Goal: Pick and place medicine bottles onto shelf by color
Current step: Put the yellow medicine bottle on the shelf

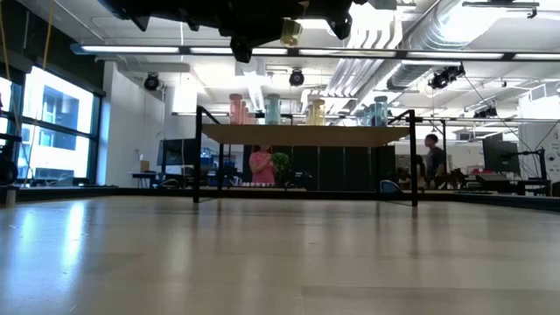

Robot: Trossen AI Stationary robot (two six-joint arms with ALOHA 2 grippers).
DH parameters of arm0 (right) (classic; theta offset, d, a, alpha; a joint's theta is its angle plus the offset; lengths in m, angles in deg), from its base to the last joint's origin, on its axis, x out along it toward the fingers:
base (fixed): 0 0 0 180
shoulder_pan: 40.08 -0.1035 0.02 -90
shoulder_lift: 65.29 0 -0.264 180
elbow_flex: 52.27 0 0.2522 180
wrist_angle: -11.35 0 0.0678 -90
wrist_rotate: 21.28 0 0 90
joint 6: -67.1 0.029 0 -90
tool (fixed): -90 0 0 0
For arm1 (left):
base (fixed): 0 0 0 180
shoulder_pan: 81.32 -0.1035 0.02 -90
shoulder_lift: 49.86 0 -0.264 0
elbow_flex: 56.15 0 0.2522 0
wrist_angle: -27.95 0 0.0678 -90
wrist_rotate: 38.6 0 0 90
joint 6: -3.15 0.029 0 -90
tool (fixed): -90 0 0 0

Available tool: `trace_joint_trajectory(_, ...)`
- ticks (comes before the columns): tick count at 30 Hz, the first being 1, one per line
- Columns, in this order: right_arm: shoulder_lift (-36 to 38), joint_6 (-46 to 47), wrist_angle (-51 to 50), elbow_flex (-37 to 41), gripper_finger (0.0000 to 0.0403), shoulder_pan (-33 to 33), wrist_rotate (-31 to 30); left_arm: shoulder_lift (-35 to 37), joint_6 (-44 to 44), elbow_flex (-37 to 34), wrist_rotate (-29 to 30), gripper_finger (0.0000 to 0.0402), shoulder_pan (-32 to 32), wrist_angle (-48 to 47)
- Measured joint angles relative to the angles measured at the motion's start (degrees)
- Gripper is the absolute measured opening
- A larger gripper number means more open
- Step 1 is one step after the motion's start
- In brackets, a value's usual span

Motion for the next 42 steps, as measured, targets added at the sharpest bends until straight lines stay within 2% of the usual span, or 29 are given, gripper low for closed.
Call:
trace_joint_trajectory(6,0.0,0.0,0.0,0.0,0.011,0.0,0.0,0.0,0.0,0.0,1.6,0.02,0.0,0.1)
trace_joint_trajectory(11,0.8,0.0,-0.7,0.0,0.011,0.0,-0.7,0.0,0.0,0.0,2.9,0.0219,0.0,0.1)
trace_joint_trajectory(15,1.5,-0.2,-5.5,-2.3,0.011,0.0,-3.2,0.5,1.1,0.0,3.2,0.022,-0.1,-0.5)
trace_joint_trajectory(22,1.7,-4.4,-11.9,-7.8,0.011,0.2,-5.6,4.0,3.6,0.1,7.5,0.022,-0.4,-1.9)
trace_joint_trajectory(35,1.7,-8.0,-16.2,-14.4,0.011,5.1,-5.7,12.3,4.0,0.0,7.7,0.022,-0.4,-11.2)
trace_joint_trajectory(39,1.6,-9.4,-21.0,-18.7,0.011,7.1,-5.8,13.3,4.1,0.0,7.6,0.022,-0.4,-12.0)
trace_joint_trajectory(42,1.6,-10.5,-23.7,-23.2,0.011,8.0,-8.7,14.0,4.1,0.0,7.6,0.022,-0.4,-12.6)
